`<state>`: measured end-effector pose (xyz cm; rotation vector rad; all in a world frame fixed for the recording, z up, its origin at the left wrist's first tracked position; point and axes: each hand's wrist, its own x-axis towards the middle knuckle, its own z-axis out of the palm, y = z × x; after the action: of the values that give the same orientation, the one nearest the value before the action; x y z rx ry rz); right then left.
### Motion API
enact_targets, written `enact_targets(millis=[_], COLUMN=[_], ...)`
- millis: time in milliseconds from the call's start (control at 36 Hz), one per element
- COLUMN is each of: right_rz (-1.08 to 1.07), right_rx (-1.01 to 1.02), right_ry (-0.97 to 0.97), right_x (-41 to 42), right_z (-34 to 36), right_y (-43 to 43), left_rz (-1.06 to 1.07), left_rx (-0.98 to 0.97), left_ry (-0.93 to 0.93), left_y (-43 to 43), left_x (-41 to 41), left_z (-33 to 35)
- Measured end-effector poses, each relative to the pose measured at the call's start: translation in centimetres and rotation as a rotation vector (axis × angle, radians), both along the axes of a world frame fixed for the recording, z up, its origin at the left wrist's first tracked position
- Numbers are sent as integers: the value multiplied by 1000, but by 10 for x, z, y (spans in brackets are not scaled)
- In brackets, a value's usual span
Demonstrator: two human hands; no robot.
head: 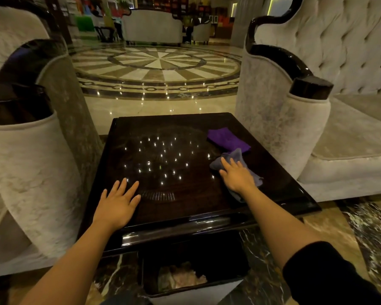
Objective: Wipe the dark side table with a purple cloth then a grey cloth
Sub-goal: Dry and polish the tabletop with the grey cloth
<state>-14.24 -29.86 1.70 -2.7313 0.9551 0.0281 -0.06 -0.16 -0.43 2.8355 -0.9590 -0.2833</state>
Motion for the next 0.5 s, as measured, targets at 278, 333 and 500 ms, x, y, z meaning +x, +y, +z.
enact_targets(millis=[278,333,500], right_rz=[316,380,582], right_rx=[28,48,31], right_ry=[-37,-54,-131], right_x=[15,12,-6], right_z=[-9,-8,-7], right_y=[72,92,149], left_rz=[1,2,12], left_rx=[-6,-6,7], left_ry=[9,9,-5], left_y=[1,1,-1], left_x=[-3,-4,-5], left_z=[2,3,4])
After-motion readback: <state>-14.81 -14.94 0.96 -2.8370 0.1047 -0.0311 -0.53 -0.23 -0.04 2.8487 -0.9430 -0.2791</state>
